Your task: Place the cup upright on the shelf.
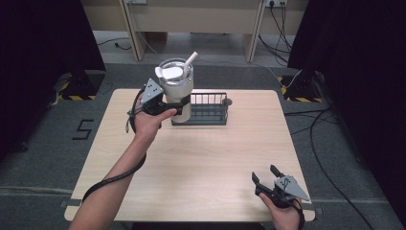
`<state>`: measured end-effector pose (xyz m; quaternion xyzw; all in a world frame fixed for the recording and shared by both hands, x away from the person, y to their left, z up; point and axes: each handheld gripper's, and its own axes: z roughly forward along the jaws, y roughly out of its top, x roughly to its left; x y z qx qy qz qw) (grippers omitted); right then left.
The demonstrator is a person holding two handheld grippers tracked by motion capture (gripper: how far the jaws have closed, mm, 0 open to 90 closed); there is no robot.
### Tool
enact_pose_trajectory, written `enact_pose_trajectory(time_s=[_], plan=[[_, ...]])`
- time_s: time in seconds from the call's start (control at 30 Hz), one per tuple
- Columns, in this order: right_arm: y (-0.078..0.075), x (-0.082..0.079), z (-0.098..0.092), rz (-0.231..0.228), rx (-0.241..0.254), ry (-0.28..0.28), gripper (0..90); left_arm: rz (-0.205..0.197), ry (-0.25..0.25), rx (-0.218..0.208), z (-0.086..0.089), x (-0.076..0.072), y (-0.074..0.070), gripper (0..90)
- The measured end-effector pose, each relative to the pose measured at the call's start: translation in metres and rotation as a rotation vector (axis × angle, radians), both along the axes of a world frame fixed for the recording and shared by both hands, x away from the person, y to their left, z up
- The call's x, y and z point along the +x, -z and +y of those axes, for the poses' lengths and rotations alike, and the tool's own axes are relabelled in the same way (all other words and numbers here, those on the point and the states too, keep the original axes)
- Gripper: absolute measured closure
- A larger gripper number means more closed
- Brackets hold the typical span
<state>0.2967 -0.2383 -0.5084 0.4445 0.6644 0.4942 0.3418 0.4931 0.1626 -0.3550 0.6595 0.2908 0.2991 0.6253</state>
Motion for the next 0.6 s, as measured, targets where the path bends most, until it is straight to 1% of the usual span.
enact_pose_trajectory(time_s=[0.43,0.6], plan=[[0.0,0.0,-0.001,0.0,0.003,0.003,24.9,0.014,-0.009,-0.014,-0.007,0.015,0.003,8.7],[0.001,0.0,-0.001,0.005,0.006,0.004,24.8,0.013,-0.009,-0.01,-0.01,0.019,0.002,8.7]])
